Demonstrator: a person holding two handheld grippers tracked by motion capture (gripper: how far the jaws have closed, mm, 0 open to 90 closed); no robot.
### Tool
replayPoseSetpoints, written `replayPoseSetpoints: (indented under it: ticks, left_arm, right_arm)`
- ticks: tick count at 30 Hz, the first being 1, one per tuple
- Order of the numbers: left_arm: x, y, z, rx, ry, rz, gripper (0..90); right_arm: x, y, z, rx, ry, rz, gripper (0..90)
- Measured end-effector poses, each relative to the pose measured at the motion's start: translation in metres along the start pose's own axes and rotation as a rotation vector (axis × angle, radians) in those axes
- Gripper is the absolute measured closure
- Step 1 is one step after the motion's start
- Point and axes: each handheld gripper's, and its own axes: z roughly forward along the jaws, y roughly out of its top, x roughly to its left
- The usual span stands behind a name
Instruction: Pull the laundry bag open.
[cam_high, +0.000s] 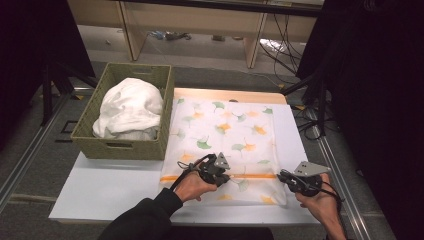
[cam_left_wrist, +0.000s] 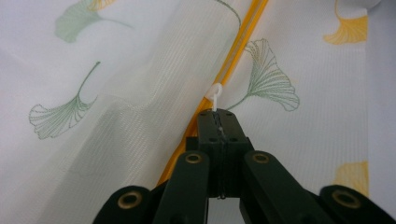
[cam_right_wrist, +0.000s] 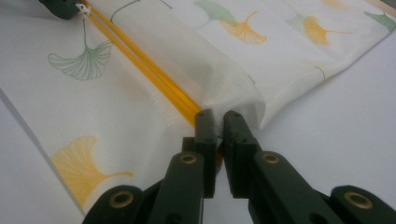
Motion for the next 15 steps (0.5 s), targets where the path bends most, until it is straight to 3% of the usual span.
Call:
replayPoseSetpoints:
  ticks: [1,3,4,12,13,15]
  left_arm:
    - [0.000,-0.002,0.000,0.000,-0.001,-0.020,89.6]
    - [0.002,-0.007,-0.004,0.000,0.006,-0.023,89.6]
    - [0.003,-0.009,-0.006,-0.001,0.007,-0.033,89.6]
    - [0.007,-0.022,-0.023,-0.002,0.033,-0.054,89.6]
    - [0.008,-0.023,-0.024,0.001,0.035,-0.043,89.6]
    - [0.009,-0.026,-0.027,0.001,0.037,-0.059,89.6]
  right_arm:
    - [0.001,0.000,0.000,0.012,0.005,0.029,86.1]
    - [0.000,-0.002,0.000,0.014,-0.007,0.014,86.1]
    - [-0.001,-0.003,0.000,0.017,0.000,0.032,86.1]
    - [-0.003,-0.004,0.001,0.027,0.001,0.039,86.1]
    - [-0.004,-0.004,0.001,0.027,-0.001,0.035,86.1]
    - [-0.005,-0.005,0.002,0.029,-0.002,0.023,86.1]
